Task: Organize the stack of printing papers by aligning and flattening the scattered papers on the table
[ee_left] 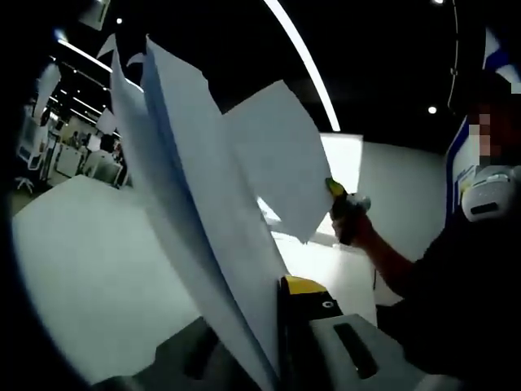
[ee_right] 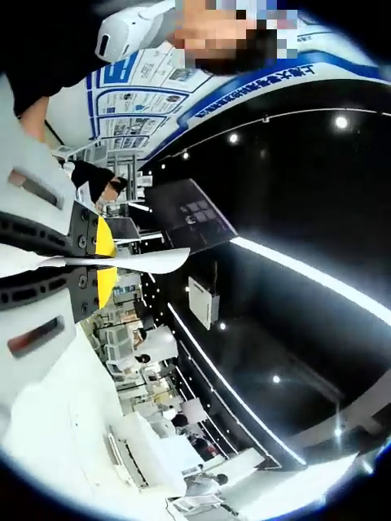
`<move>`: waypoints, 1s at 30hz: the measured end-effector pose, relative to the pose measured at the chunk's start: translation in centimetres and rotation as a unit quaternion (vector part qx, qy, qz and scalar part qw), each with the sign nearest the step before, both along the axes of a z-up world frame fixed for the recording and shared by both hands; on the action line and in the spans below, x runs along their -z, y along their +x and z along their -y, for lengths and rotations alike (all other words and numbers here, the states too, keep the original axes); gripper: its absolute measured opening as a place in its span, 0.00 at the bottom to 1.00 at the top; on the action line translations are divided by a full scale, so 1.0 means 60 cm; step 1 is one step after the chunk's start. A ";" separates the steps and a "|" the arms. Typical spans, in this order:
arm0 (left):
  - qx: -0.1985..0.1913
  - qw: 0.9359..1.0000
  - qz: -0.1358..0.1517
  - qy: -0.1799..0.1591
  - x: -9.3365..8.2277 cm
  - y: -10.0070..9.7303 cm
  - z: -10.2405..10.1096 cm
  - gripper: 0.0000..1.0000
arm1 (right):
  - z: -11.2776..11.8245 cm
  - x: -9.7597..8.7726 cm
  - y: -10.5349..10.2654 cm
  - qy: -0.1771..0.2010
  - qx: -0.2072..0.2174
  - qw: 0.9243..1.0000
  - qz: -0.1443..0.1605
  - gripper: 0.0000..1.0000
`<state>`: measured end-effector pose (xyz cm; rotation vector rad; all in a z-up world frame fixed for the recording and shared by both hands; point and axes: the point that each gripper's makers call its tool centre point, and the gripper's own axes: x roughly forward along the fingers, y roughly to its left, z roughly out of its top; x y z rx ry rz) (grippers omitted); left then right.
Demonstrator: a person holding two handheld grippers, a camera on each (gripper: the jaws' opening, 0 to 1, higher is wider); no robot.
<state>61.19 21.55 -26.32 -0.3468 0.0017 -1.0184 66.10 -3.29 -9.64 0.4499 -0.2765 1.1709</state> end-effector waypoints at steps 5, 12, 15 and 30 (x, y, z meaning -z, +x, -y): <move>-0.001 1.000 0.000 0.000 0.000 0.001 -0.002 0.08 | -0.004 -0.016 -0.021 0.039 -0.031 0.999 -0.013 0.00; -0.005 1.000 0.003 -0.001 0.000 0.003 -0.005 0.08 | -0.024 0.007 -0.045 0.085 -0.061 0.993 -0.057 0.00; -0.005 1.000 0.002 -0.001 0.000 0.004 -0.006 0.08 | -0.040 0.048 -0.038 0.079 -0.045 0.992 -0.088 0.00; -0.016 1.000 0.005 -0.006 -0.002 0.010 -0.015 0.09 | -0.113 0.168 -0.033 0.063 0.009 0.983 -0.174 0.00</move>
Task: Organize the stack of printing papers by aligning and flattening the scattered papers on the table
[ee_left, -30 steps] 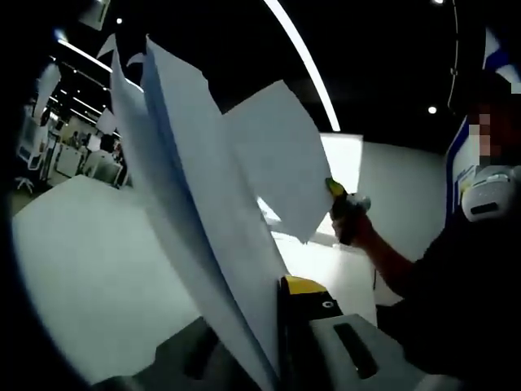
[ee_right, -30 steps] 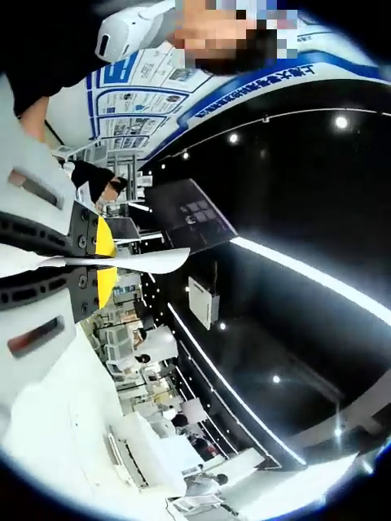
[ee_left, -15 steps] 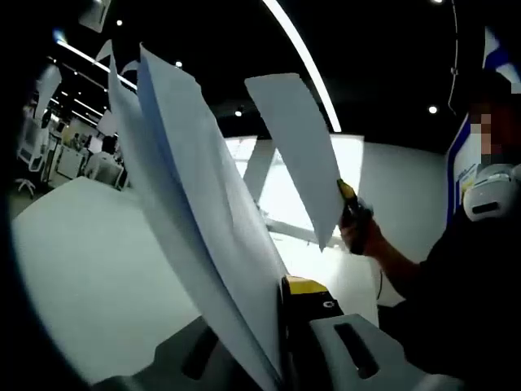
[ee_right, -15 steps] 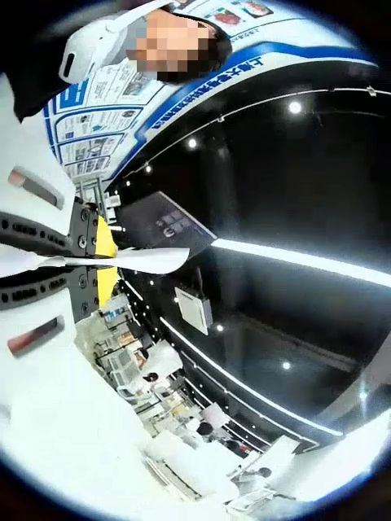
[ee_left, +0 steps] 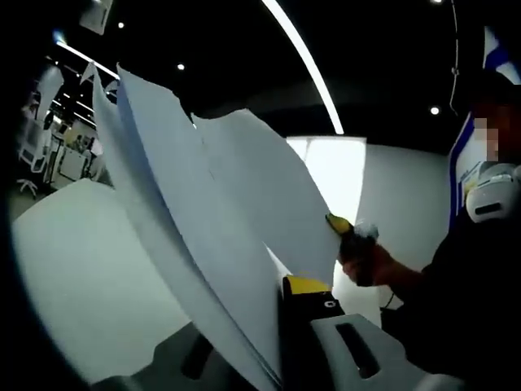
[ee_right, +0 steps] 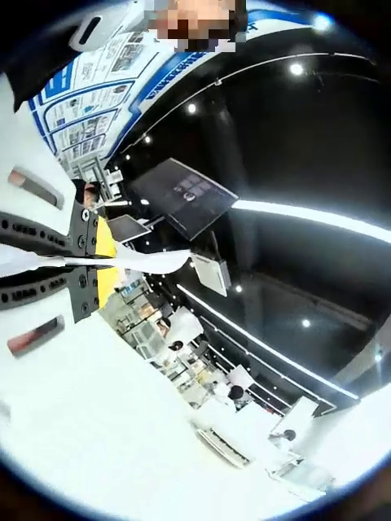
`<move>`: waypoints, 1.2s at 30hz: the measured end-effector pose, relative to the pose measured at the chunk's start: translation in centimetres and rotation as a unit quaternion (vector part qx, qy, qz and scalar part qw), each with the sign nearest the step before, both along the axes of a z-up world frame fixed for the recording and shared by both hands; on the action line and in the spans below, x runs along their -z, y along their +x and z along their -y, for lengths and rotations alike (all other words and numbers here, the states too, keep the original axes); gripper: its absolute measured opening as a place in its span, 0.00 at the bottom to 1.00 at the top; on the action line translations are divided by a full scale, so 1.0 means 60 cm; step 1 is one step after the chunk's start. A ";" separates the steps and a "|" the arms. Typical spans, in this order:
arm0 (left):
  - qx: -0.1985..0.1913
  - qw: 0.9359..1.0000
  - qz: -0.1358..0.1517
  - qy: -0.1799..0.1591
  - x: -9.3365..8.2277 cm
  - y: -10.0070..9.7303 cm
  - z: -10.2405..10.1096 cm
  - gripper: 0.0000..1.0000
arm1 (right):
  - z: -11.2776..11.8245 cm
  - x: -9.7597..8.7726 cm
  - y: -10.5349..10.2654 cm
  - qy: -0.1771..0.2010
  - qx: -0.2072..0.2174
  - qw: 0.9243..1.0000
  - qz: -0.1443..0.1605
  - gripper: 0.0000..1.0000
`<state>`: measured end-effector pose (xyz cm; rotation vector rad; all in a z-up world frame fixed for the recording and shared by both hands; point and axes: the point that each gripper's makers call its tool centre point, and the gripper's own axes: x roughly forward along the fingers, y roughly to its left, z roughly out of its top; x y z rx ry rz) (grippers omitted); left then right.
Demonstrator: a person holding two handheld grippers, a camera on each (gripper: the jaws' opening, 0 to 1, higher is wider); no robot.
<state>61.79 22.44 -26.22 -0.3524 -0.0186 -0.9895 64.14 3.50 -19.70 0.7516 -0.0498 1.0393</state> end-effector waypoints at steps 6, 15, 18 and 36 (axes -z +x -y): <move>-0.001 1.000 -0.003 -0.005 -0.001 0.000 0.001 0.10 | -0.015 0.026 -0.010 -0.009 0.014 1.000 -0.020 0.00; -0.014 1.000 -0.005 -0.018 -0.005 0.004 -0.004 0.11 | -0.037 0.063 -0.015 -0.016 0.036 0.998 -0.058 0.00; -0.025 0.999 -0.008 -0.029 -0.007 0.009 -0.010 0.11 | -0.049 0.071 -0.021 -0.016 0.043 0.997 -0.066 0.00; -0.112 0.987 -0.010 -0.113 -0.033 0.035 -0.053 0.16 | -0.125 0.103 -0.053 0.024 -0.041 0.988 -0.144 0.00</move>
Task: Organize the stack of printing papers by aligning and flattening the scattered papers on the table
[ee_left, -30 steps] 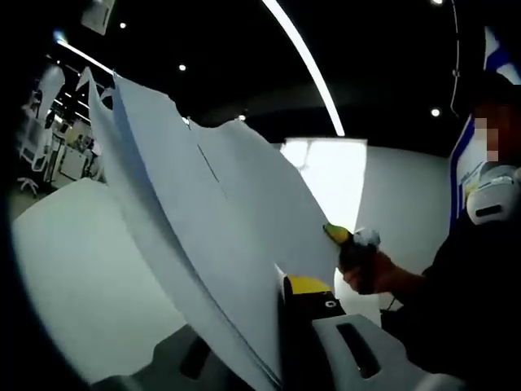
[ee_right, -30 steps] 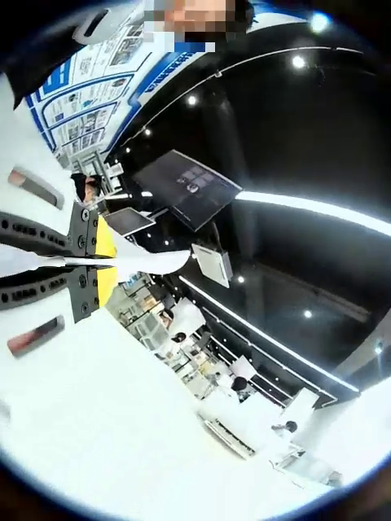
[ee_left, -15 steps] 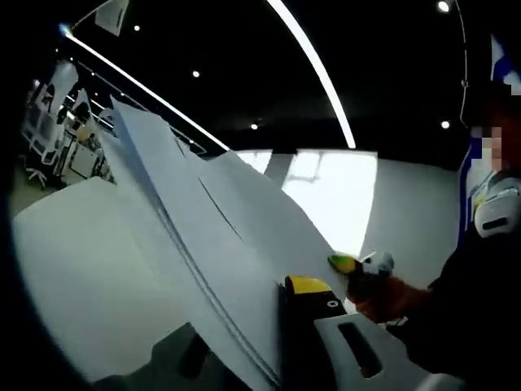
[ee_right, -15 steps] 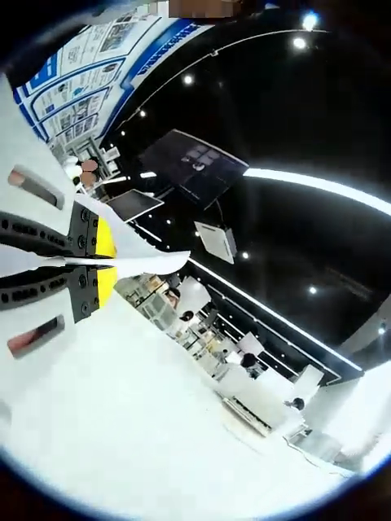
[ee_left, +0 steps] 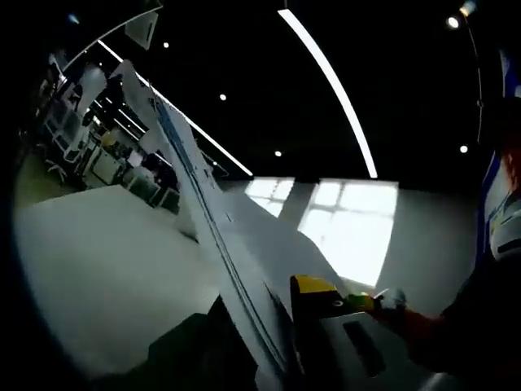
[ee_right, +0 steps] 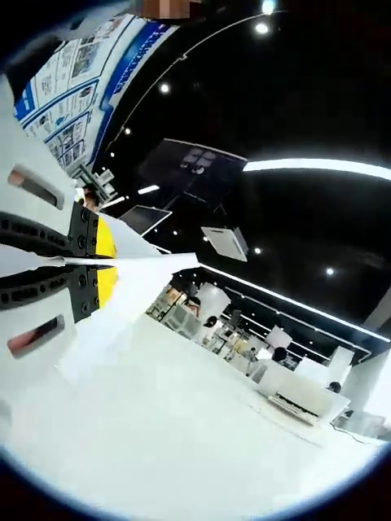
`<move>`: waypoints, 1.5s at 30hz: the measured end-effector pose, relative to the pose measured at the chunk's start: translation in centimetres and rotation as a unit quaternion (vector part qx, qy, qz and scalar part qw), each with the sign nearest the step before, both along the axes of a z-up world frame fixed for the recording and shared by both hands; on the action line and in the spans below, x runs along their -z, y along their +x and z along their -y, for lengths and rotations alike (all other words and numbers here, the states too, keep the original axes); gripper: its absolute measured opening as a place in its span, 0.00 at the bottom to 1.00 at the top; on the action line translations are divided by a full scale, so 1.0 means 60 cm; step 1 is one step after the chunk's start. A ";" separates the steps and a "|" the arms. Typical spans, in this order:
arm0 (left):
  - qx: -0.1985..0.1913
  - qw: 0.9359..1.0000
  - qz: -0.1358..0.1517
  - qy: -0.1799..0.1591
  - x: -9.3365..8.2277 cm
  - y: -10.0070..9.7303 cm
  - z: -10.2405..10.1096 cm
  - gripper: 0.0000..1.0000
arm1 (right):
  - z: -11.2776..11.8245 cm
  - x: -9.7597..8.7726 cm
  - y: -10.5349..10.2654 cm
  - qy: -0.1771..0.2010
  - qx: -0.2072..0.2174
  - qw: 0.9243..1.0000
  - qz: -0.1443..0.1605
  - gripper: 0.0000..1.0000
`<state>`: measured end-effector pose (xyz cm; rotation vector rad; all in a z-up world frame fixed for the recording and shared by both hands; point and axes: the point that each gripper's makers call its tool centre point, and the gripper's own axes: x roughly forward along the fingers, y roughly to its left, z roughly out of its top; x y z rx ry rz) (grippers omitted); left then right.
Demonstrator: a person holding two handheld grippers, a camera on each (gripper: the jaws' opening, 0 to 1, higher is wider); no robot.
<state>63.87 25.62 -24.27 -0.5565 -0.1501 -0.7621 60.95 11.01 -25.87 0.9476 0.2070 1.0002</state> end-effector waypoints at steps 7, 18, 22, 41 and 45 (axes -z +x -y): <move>-0.020 0.999 0.004 -0.027 -0.005 0.004 -0.008 0.18 | -0.015 -0.024 -0.015 0.065 -0.033 0.997 -0.018 0.00; 0.011 0.999 0.013 -0.044 -0.011 0.001 -0.011 0.24 | -0.029 -0.044 -0.034 0.105 -0.090 0.990 0.001 0.00; 0.004 0.999 0.016 -0.050 -0.014 0.000 -0.014 0.23 | -0.027 -0.019 -0.022 0.079 -0.053 0.995 0.002 0.00; -0.038 0.995 0.038 -0.085 -0.027 0.005 -0.036 0.06 | -0.034 0.003 -0.033 0.045 -0.069 0.996 -0.030 0.01; -0.040 0.995 0.052 -0.071 -0.042 -0.005 -0.026 0.06 | -0.018 0.007 -0.021 0.019 -0.048 0.999 -0.015 0.11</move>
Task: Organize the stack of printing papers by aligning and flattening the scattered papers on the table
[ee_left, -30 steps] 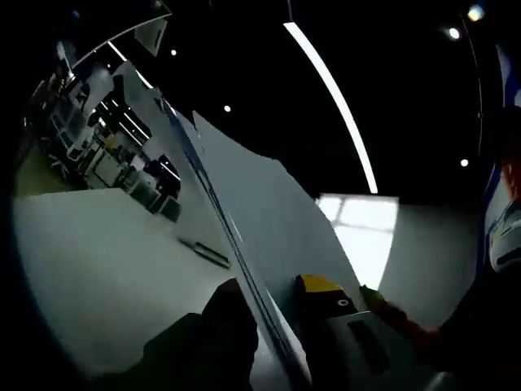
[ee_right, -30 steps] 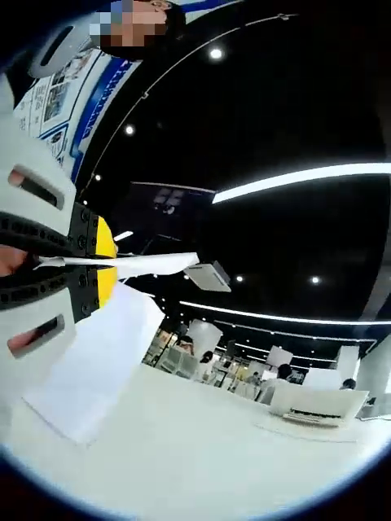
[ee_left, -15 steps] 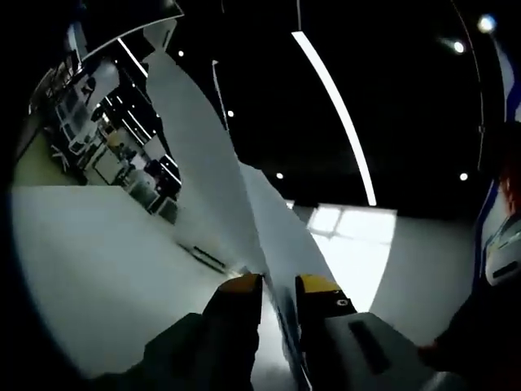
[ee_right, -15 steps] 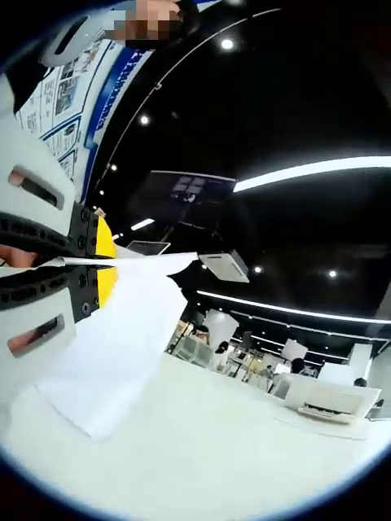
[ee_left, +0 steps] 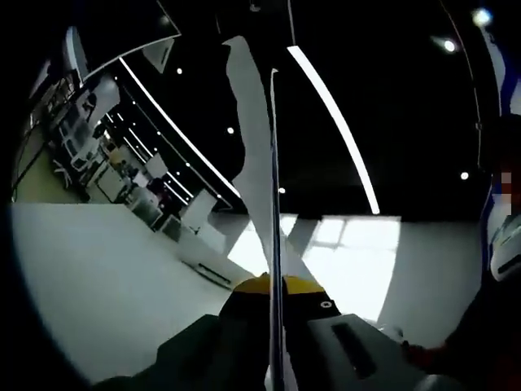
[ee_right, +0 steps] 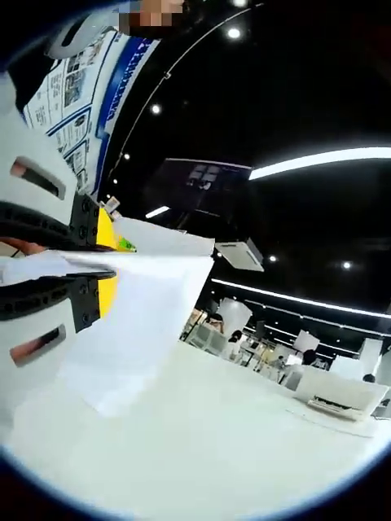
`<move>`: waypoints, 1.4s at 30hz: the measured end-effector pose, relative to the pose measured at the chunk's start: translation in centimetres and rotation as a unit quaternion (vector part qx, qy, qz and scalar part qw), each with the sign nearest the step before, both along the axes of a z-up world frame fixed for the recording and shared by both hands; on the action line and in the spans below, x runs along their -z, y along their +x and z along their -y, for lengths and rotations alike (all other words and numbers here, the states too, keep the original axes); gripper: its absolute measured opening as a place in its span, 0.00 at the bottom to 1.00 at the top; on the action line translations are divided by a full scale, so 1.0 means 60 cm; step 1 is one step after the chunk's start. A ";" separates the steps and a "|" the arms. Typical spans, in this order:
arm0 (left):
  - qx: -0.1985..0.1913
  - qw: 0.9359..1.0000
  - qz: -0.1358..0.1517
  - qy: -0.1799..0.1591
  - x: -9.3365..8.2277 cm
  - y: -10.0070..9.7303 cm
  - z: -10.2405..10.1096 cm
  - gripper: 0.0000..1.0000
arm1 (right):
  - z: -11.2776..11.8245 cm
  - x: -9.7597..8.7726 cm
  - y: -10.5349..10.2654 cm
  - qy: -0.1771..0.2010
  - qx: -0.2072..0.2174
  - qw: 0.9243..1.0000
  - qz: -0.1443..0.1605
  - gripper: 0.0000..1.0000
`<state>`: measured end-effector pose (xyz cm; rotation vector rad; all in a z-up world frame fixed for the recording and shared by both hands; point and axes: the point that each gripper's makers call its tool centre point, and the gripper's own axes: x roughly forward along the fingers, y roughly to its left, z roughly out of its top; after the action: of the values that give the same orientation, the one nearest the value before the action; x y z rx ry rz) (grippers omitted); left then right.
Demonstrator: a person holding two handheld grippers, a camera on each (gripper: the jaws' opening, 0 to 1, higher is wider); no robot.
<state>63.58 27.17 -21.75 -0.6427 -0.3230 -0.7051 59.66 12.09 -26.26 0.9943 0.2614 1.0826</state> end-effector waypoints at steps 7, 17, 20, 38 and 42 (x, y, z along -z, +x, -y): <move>0.001 0.998 0.034 0.052 -0.059 -0.028 0.007 0.06 | 0.072 -0.007 0.048 -0.026 0.082 0.996 0.033 0.20; 0.025 0.988 0.086 0.126 -0.153 -0.042 0.036 0.05 | 0.053 -0.005 0.042 -0.044 0.073 0.995 0.044 0.34; 0.031 0.984 0.101 0.142 -0.183 -0.042 0.049 0.05 | 0.048 -0.004 0.044 -0.039 0.069 0.996 0.037 0.48; 0.149 0.974 0.148 0.085 -0.334 -0.055 0.188 0.05 | 0.053 -0.107 0.046 0.138 0.033 0.988 0.059 0.83; 0.167 0.974 0.148 0.049 -0.338 -0.054 0.209 0.05 | 0.065 -0.149 0.030 0.173 0.013 0.980 0.101 0.76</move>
<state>60.37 14.66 -1.49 -0.5026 -0.4567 -1.1385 61.43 8.20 -17.30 1.1803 -0.1098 1.2202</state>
